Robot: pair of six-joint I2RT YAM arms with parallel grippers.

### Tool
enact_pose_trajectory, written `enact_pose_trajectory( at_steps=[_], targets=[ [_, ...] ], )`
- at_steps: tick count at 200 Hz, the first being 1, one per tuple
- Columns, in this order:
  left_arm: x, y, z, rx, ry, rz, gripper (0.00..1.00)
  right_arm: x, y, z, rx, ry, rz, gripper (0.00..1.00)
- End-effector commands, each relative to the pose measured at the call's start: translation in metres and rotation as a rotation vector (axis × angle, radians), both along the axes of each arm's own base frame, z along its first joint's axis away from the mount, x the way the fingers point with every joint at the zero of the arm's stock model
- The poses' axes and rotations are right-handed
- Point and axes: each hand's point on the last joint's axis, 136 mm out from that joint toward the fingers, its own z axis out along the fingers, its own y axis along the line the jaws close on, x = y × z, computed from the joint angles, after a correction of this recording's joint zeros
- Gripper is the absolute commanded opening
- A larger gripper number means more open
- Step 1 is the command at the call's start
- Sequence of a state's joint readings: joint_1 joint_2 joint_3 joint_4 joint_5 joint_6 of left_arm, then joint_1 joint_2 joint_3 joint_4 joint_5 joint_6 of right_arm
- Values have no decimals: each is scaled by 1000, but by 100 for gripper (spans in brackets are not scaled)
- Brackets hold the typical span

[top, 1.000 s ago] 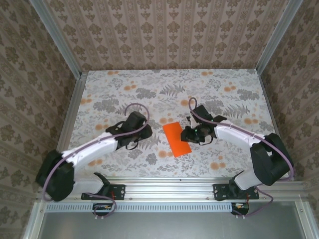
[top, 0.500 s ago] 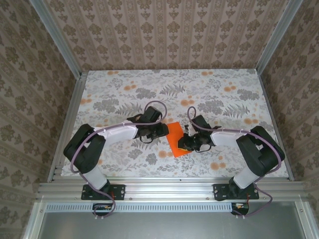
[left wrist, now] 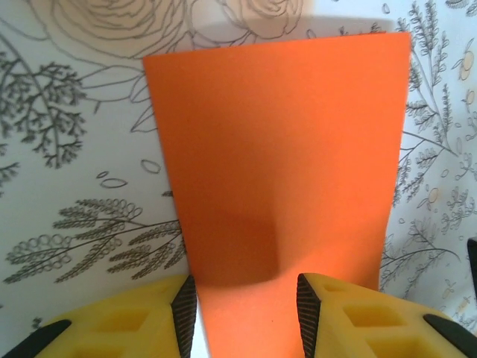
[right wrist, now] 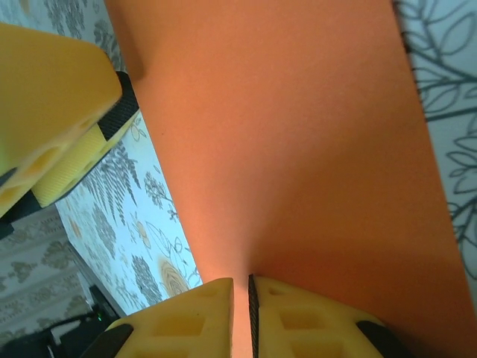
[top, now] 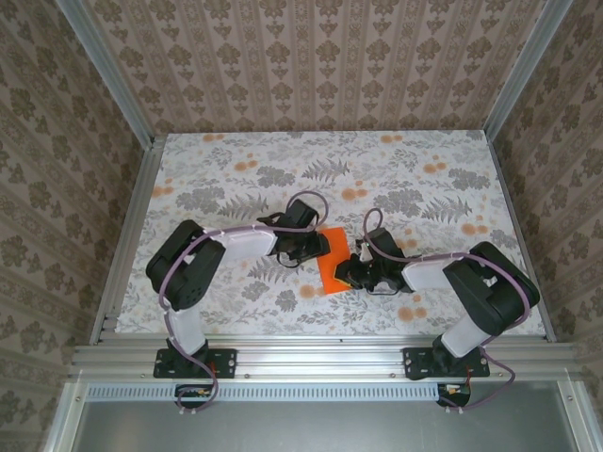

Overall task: Fold a paper plane with a square sheet of paper (pick it up from the middle)
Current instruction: Rotate the paper at the center of the table.

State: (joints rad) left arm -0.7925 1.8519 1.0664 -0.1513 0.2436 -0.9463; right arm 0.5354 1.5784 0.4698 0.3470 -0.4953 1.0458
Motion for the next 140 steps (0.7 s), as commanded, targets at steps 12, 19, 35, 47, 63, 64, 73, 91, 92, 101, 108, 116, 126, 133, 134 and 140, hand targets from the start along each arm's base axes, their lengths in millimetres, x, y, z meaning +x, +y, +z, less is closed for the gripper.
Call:
enact_pose_trajectory(
  at_steps=[12,19,35,47,63,64,73,91,92,101,108,116,126,133,134,140],
  targets=[
    [7,-18,3,-33,-2,-36,43,1,-12,-13,-25,36,-151,17],
    [8,-19,2,-30,-1,-40,42,1,-11,-12,-18,37,-161,17],
    [9,-21,0,-27,0,-46,43,3,-8,-9,-3,28,-167,18],
    [11,-20,3,-21,-6,-47,42,4,-7,-6,4,20,-163,20],
    [10,-14,7,5,-16,-45,42,4,-9,1,-1,0,-159,21],
    [10,-14,7,8,-17,-45,42,4,-9,2,-1,-2,-157,22],
    [9,-7,11,35,-26,-39,42,5,-10,9,-8,-24,-145,25],
    [7,8,19,84,-48,-30,43,4,-17,25,-54,-62,-102,31],
    [7,9,19,87,-48,-30,43,4,-18,24,-61,-61,-99,31],
    [6,14,25,97,-62,-28,43,4,-23,39,-90,-100,-74,35],
    [4,15,30,96,-72,-34,42,3,-31,43,-137,-114,-61,39],
    [3,14,36,87,-85,-43,41,1,-40,48,-189,-129,-47,42],
    [0,11,41,74,-96,-62,38,1,-53,52,-242,-140,-42,45],
    [-2,6,46,61,-106,-84,35,-1,-63,52,-274,-135,-44,46],
    [-2,6,45,61,-106,-86,35,-1,-64,52,-277,-133,-47,46],
    [-4,1,47,55,-112,-106,32,-1,-71,51,-288,-128,-46,47]
  ],
)
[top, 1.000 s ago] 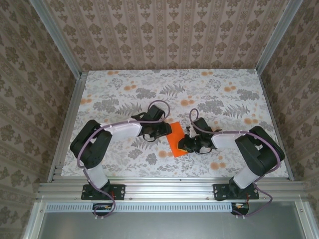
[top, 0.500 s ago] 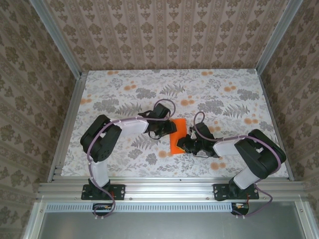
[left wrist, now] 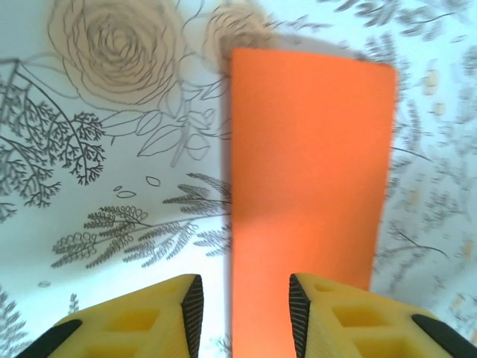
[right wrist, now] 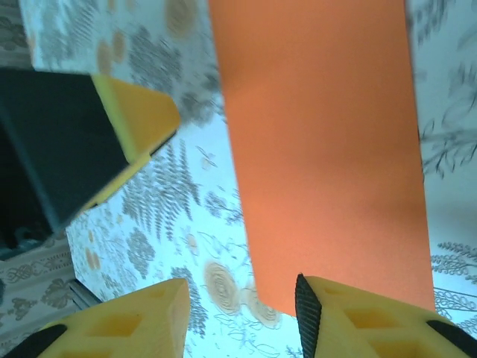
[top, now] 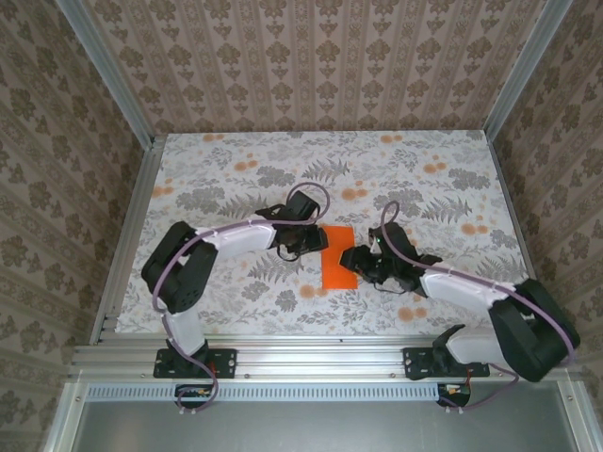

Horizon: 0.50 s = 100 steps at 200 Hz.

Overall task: Fold a paper plane with a square sheet of paper (pick it up from the middle)
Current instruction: Rotate the paper at the center of the table.

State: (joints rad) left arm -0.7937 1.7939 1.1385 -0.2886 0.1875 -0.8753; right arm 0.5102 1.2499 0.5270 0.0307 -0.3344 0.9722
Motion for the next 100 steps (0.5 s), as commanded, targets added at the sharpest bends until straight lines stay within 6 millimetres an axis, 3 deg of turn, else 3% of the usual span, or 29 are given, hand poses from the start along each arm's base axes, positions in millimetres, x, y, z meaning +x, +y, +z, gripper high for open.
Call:
enact_pose_trajectory(
  at_steps=[1,33,100],
  targets=[
    [-11,-6,18,2,-46,-77,31,-14,-41,-14,-197,48,21,48],
    [-18,-24,10,-46,9,-106,13,-14,-41,-17,-124,96,87,45],
    [-30,-31,-13,-43,93,-135,4,-16,-25,-28,-49,156,144,40]
  ],
)
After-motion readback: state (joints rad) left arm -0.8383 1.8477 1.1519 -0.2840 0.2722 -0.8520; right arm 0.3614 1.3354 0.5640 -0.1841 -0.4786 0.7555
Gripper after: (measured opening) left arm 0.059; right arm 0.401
